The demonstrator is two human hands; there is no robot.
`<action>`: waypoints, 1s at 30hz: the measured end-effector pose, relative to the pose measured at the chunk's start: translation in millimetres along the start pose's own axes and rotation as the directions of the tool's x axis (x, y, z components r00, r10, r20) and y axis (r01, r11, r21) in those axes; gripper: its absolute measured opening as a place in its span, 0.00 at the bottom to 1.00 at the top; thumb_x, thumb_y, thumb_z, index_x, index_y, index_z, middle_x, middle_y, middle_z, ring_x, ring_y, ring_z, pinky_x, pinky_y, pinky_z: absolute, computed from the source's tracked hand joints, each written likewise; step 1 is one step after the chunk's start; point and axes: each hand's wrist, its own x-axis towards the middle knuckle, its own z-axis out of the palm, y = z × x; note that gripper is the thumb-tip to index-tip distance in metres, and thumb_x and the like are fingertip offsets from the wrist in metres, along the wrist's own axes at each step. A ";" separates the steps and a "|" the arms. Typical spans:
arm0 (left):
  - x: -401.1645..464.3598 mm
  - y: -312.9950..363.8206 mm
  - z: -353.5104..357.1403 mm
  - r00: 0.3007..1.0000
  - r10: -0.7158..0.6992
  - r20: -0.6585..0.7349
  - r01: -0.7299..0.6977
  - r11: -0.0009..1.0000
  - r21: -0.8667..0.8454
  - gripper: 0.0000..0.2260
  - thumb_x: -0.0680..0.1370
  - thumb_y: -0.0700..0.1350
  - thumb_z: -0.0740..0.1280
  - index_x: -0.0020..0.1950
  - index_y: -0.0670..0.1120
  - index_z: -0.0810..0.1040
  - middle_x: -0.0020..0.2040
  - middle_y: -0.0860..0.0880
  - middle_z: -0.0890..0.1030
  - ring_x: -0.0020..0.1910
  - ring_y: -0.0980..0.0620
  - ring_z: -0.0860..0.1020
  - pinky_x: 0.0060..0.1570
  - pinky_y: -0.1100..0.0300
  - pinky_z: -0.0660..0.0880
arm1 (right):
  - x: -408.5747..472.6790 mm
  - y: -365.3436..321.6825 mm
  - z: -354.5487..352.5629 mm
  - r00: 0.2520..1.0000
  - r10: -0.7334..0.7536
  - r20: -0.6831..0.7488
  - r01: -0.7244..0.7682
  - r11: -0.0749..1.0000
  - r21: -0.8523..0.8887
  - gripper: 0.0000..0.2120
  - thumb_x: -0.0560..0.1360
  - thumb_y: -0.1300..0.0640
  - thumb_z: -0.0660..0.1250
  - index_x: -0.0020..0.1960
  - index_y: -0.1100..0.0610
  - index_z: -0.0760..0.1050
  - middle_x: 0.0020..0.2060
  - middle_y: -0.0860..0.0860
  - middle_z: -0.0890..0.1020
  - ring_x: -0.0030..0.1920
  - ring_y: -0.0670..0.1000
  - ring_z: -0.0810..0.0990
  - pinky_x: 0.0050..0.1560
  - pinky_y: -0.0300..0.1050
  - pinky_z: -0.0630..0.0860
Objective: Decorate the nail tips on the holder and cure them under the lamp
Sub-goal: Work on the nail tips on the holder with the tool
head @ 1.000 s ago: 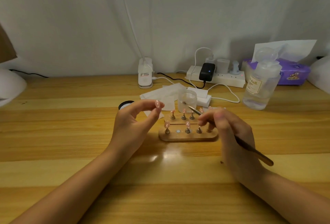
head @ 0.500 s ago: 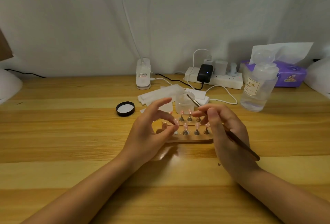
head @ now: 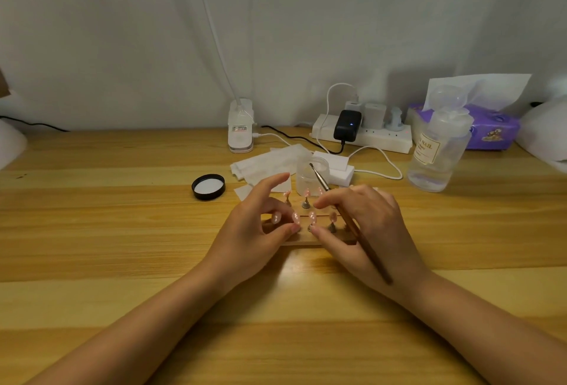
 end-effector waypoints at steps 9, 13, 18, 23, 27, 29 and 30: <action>0.4 -2.0 0.0 1.000 -0.024 0.017 0.024 0.999 0.028 0.28 0.71 0.35 0.71 0.66 0.52 0.65 0.41 0.52 0.81 0.47 0.64 0.76 0.47 0.80 0.64 | -0.6 -0.5 2.9 0.998 -0.010 0.062 0.012 1.000 -0.027 0.14 0.65 0.55 0.76 0.48 0.54 0.77 0.43 0.46 0.79 0.45 0.45 0.74 0.47 0.39 0.62; 0.1 -1.7 -0.6 1.000 -0.020 0.017 0.019 0.999 0.040 0.28 0.71 0.36 0.71 0.65 0.54 0.65 0.42 0.53 0.82 0.48 0.66 0.75 0.48 0.81 0.63 | -0.6 0.4 5.5 0.999 -0.025 0.035 0.026 0.999 -0.028 0.12 0.66 0.57 0.75 0.47 0.54 0.77 0.42 0.46 0.80 0.45 0.46 0.76 0.48 0.43 0.65; -0.7 -2.4 -0.6 1.000 -0.014 0.018 0.014 1.000 0.021 0.28 0.71 0.34 0.70 0.65 0.54 0.64 0.42 0.50 0.82 0.48 0.64 0.75 0.47 0.80 0.64 | -1.6 2.5 6.1 0.999 -0.041 0.017 0.041 0.999 -0.017 0.09 0.67 0.56 0.73 0.46 0.54 0.77 0.41 0.46 0.80 0.45 0.45 0.75 0.50 0.41 0.65; -3.0 -3.6 -1.2 0.999 0.034 0.004 -0.035 0.998 0.048 0.27 0.69 0.36 0.73 0.63 0.52 0.68 0.45 0.54 0.79 0.49 0.62 0.76 0.49 0.74 0.69 | -2.2 3.1 5.2 0.996 -0.092 0.003 0.092 0.996 -0.008 0.09 0.67 0.57 0.73 0.46 0.56 0.78 0.41 0.48 0.81 0.47 0.45 0.74 0.53 0.42 0.64; -4.5 -3.1 -2.3 0.992 0.121 -0.022 -0.117 0.982 0.152 0.24 0.68 0.40 0.75 0.60 0.52 0.70 0.51 0.57 0.76 0.52 0.64 0.73 0.52 0.71 0.69 | -2.9 3.7 3.9 0.993 -0.115 0.014 0.115 0.993 0.001 0.08 0.69 0.54 0.71 0.47 0.56 0.78 0.42 0.48 0.81 0.48 0.45 0.74 0.55 0.42 0.64; -4.7 -1.5 -2.3 0.986 0.166 -0.016 -0.160 0.969 0.190 0.22 0.68 0.43 0.74 0.59 0.52 0.71 0.52 0.59 0.74 0.53 0.64 0.72 0.54 0.61 0.71 | -3.2 4.1 3.8 0.994 -0.113 0.014 0.113 0.994 0.015 0.09 0.70 0.52 0.68 0.47 0.56 0.78 0.42 0.48 0.81 0.49 0.45 0.74 0.55 0.41 0.64; -4.8 -0.1 -2.2 0.984 0.179 -0.015 -0.172 0.964 0.203 0.21 0.68 0.46 0.73 0.59 0.53 0.70 0.53 0.60 0.74 0.53 0.63 0.72 0.54 0.56 0.72 | -3.2 4.5 3.9 0.993 -0.116 0.007 0.116 0.993 0.019 0.09 0.71 0.52 0.66 0.47 0.56 0.78 0.42 0.48 0.81 0.49 0.45 0.74 0.55 0.40 0.64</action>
